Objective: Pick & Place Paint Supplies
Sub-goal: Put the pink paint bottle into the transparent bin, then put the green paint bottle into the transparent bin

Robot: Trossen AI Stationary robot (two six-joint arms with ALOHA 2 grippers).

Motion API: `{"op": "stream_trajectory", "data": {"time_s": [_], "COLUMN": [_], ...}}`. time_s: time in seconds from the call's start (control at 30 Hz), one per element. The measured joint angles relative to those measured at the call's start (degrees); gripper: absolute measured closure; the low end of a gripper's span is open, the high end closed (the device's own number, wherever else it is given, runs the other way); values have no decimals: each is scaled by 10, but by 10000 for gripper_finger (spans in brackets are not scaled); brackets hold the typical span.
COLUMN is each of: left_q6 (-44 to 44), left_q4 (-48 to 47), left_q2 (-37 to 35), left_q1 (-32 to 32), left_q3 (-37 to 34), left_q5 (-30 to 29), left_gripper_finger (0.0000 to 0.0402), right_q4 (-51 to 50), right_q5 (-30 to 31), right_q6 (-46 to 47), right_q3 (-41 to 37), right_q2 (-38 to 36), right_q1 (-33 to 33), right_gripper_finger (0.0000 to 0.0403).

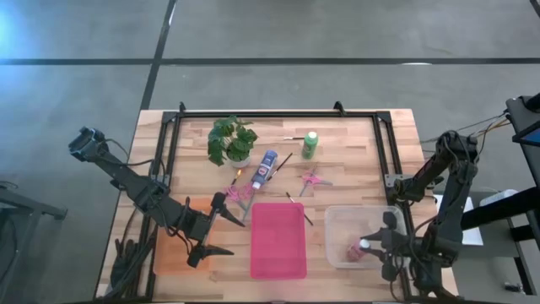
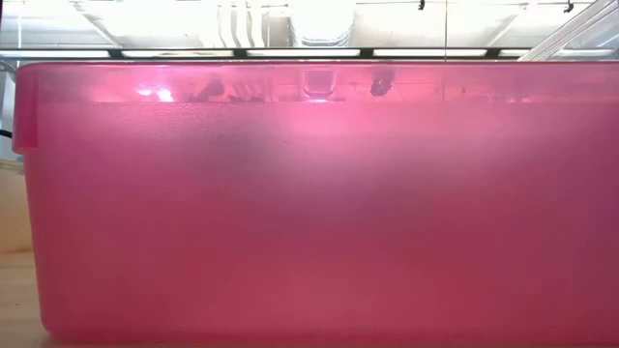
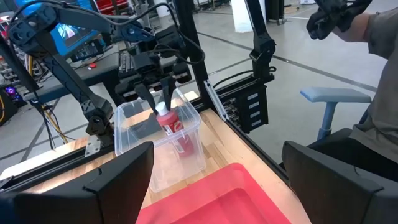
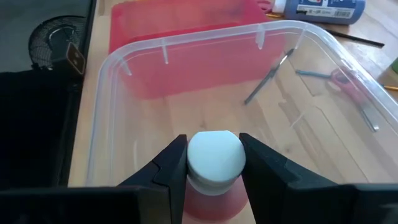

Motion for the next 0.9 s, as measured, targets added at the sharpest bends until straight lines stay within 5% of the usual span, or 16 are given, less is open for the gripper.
{"op": "stream_trajectory", "data": {"time_s": [0.43,0.9], "left_q6": [0,0], "left_q4": [0,0], "left_q2": [0,0], "left_q1": [0,0], "left_q3": [0,0], "left_q5": [0,0], "left_gripper_finger": [41,41], "right_q4": [17,13], "right_q5": [-17,39], "right_q6": [2,-19], "right_q3": [1,15], "right_q2": [5,-4], "right_q1": [0,0], "right_gripper_finger": [176,149]}}
